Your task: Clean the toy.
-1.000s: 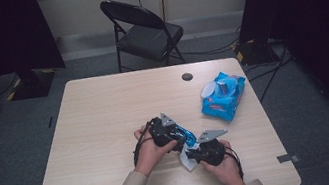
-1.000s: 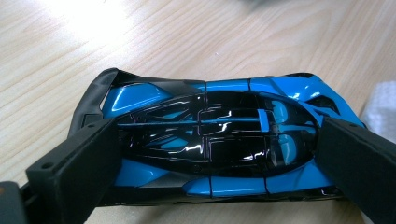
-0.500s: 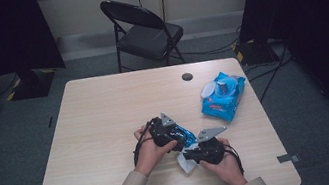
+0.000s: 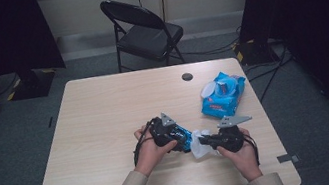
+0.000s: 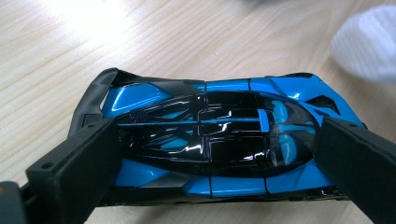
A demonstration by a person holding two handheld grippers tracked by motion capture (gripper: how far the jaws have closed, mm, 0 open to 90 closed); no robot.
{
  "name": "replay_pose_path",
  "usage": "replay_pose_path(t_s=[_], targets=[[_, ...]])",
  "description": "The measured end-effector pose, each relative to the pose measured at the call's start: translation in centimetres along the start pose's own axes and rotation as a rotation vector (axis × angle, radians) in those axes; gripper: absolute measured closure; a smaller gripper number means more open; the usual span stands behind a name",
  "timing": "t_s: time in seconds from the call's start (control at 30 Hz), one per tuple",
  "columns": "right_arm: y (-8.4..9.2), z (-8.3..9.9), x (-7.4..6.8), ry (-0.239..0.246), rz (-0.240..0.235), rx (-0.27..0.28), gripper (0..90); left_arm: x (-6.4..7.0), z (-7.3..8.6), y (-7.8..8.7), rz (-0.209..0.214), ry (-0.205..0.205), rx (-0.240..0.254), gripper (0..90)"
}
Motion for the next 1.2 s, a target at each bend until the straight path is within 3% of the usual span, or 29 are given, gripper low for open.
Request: replay_pose_path(t_s=[0.3,0.47,0.8,1.2], targets=[[-0.4,0.5,2.8,-0.015,0.141,0.014,86.4,0.0,0.0,0.0,-0.002,-0.003,-0.002,0.0],[-1.5,1.1,3.3,-0.001,0.177,-0.016,86.4,0.1,0.0,0.0,-0.005,0.002,-0.002,0.0],[-3.6,2.3,2.5,0.083,0.179,-0.095,86.1,0.2,0.0,0.0,0.0,-0.005,-0.003,0.0],[-3.2,2.6,2.1,0.065,0.149,-0.092,86.2,0.2,0.0,0.0,-0.003,0.001,-0.004,0.0]])
Point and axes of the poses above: each handheld gripper's, and its own axes: y roughly backward along the jaws, z roughly out of its underside, x roughly to its right, the point moved 9 cm from there along -y, roughly forward along the jaws, and after that the axes turned 11 degrees about x, right-handed, at the moved point
